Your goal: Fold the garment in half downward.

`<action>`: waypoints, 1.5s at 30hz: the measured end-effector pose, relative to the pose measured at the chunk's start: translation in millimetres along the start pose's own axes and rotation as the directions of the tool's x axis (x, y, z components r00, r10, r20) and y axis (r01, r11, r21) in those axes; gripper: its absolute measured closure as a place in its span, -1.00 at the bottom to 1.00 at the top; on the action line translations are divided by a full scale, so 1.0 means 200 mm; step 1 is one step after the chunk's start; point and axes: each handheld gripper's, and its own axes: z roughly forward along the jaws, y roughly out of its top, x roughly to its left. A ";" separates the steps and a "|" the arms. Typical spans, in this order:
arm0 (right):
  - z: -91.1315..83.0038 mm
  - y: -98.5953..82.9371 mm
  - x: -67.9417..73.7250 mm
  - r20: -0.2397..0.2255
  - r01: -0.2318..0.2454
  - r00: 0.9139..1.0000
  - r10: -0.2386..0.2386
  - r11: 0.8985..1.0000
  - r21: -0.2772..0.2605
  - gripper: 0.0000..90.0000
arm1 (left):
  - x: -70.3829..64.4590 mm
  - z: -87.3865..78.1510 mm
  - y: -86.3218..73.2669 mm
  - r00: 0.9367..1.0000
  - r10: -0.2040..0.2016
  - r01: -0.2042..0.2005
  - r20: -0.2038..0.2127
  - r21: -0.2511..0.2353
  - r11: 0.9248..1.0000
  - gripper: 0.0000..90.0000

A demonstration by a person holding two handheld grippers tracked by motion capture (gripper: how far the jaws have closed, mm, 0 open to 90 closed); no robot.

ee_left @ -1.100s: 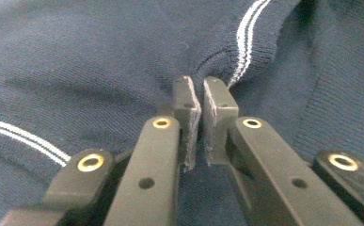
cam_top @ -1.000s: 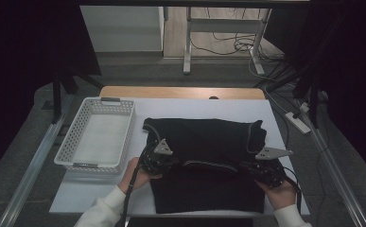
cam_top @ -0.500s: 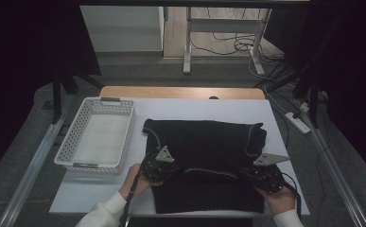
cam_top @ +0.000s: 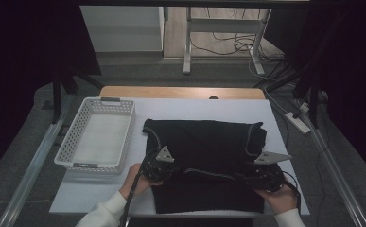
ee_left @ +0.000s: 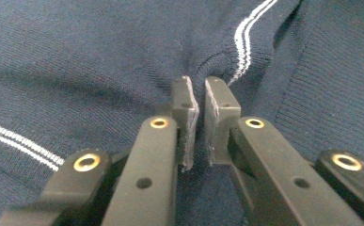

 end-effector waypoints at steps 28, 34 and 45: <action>0.03 -0.03 0.03 0.025 0.089 0.996 -0.091 0.992 0.085 0.66 | -0.03 -0.03 0.00 1.000 0.004 -0.004 0.013 -0.012 1.000 0.84; 0.00 -0.05 0.06 0.003 0.085 0.996 -0.086 0.993 0.086 0.66 | -0.05 -0.04 -0.03 1.000 -0.004 0.005 0.028 -0.016 1.000 0.83; -0.08 -0.09 0.11 -0.012 0.082 0.997 -0.081 0.994 0.076 0.65 | -0.13 -0.05 -0.06 0.998 0.015 -0.014 0.061 -0.012 1.000 0.83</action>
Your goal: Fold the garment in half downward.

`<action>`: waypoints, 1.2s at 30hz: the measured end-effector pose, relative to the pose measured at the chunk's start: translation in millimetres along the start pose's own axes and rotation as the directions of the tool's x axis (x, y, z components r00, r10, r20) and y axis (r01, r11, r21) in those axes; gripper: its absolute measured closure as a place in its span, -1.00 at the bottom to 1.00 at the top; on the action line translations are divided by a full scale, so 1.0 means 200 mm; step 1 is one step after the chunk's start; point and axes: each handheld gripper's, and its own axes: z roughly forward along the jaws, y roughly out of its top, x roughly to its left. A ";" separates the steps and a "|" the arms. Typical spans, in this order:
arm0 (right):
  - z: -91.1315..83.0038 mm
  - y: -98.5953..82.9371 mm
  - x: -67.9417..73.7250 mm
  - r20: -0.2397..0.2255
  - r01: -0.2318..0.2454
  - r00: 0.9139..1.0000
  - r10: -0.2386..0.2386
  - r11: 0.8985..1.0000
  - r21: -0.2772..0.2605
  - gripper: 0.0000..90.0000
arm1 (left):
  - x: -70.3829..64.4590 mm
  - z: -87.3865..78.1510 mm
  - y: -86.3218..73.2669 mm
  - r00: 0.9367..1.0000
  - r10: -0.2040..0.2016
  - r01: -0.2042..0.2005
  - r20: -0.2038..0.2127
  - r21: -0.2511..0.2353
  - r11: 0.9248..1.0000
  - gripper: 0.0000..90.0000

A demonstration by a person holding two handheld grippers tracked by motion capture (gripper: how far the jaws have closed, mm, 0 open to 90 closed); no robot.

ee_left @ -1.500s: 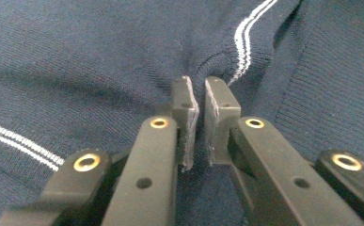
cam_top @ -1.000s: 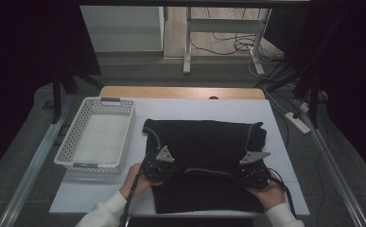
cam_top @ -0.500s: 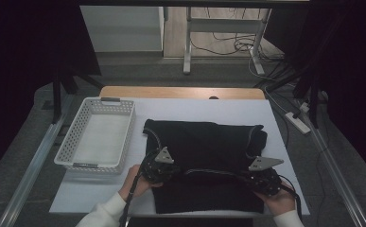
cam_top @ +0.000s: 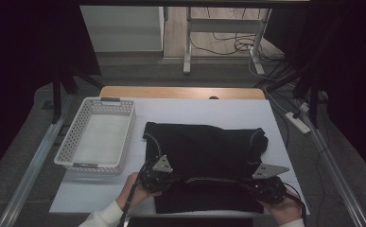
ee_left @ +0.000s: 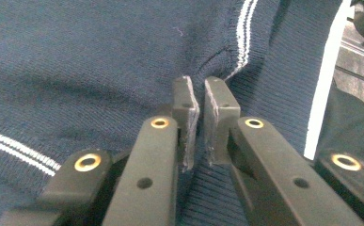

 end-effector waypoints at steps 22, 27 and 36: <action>-0.06 -0.08 0.06 -0.035 -0.001 0.999 0.000 1.000 -0.030 0.25 | -0.10 -0.02 -0.03 1.000 0.016 -0.015 0.020 -0.018 1.000 0.13; -0.06 -0.02 0.07 -0.046 -0.021 0.999 0.016 0.995 -0.103 -0.07 | -0.06 -0.04 0.02 0.999 -0.021 0.019 -0.033 -0.057 0.998 -0.17; 0.10 0.10 0.15 -0.112 0.009 0.993 -0.023 0.993 -0.121 -0.14 | 0.07 -0.04 0.12 0.990 -0.098 0.088 -0.102 -0.099 0.991 -0.27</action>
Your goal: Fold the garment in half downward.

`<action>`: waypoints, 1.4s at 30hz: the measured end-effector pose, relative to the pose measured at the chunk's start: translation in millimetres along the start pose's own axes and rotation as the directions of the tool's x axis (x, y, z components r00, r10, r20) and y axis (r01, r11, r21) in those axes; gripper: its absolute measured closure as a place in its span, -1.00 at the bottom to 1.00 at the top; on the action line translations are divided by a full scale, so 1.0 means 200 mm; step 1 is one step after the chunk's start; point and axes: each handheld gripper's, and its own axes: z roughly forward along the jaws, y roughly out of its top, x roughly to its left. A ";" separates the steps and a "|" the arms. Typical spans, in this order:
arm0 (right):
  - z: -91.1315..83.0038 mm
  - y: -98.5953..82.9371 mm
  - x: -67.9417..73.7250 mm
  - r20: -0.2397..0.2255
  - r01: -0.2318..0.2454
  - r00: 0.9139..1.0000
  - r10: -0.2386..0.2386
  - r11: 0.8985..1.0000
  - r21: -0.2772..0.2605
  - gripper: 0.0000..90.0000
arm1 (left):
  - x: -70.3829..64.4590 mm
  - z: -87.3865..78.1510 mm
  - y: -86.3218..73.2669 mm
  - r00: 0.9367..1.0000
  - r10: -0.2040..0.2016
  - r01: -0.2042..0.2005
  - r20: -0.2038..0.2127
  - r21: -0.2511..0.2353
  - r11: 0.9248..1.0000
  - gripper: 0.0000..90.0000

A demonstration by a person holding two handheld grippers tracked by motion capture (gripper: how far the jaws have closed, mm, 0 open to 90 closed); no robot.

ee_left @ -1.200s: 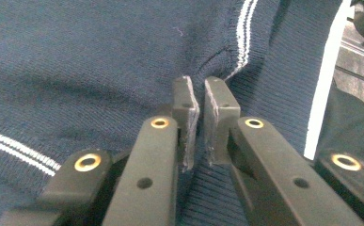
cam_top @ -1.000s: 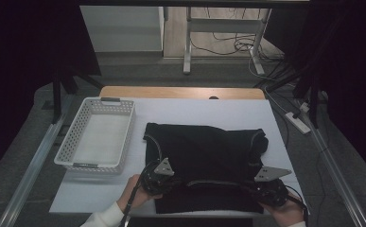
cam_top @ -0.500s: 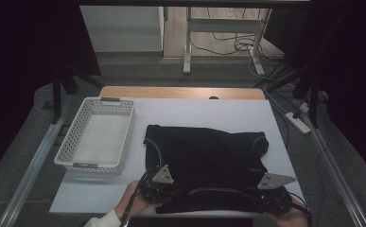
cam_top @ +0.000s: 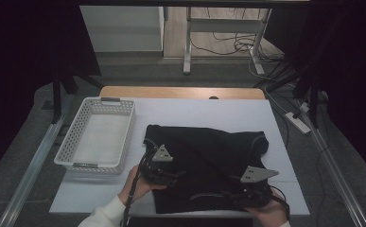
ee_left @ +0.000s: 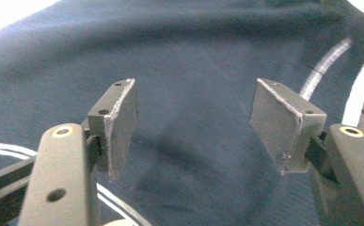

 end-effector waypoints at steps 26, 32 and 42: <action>0.39 0.19 0.18 -0.138 0.084 0.987 -0.078 0.996 0.042 -0.13 | 0.25 0.06 0.31 0.995 -0.026 0.019 -0.101 -0.067 0.998 -0.30; 0.47 0.24 0.23 -0.153 0.107 0.983 -0.100 0.993 0.042 -0.12 | 0.28 0.01 0.30 0.992 -0.049 0.038 -0.117 -0.096 0.995 -0.31; 0.64 0.32 0.29 -0.170 0.163 0.974 -0.148 0.984 0.076 -0.09 | 0.32 -0.06 0.30 0.990 -0.077 0.062 -0.119 -0.125 0.990 -0.31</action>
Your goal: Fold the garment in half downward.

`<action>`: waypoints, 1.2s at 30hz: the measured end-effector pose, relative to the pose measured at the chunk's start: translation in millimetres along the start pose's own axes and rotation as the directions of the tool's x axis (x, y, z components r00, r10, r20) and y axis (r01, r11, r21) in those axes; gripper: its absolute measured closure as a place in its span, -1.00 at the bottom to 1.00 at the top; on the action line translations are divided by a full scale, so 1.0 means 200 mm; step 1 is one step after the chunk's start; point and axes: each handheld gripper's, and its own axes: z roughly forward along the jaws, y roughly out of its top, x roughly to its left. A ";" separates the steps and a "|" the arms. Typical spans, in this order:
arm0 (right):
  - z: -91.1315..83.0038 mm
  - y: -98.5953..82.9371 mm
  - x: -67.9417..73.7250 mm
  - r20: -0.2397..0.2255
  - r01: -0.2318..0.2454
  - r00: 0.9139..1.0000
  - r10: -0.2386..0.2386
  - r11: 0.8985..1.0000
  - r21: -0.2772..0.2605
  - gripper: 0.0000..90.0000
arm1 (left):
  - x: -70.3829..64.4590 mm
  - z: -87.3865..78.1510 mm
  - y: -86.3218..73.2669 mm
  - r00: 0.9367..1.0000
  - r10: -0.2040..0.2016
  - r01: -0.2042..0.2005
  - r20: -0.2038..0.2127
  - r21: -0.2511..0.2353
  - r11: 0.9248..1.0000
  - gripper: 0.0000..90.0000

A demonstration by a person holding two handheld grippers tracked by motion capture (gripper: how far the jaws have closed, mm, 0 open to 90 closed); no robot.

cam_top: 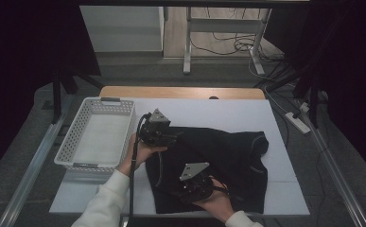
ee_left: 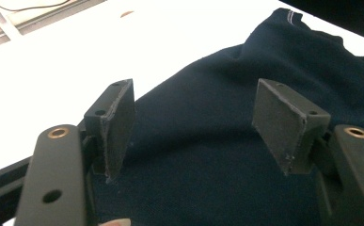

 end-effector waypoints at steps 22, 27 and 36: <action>0.09 0.07 0.02 -0.060 0.024 0.998 -0.023 1.000 0.020 0.92 | 0.01 -0.01 0.00 1.000 -0.005 0.005 0.005 -0.006 1.000 -0.31; -0.02 0.07 0.07 -0.071 0.044 0.996 -0.046 0.999 -0.027 0.93 | 0.02 -0.03 0.00 1.000 -0.008 0.008 0.004 -0.015 1.000 -0.31; -0.14 0.00 0.13 -0.079 0.059 0.995 -0.060 0.998 -0.019 0.93 | 0.02 -0.04 0.00 1.000 -0.015 0.015 0.003 -0.023 1.000 -0.31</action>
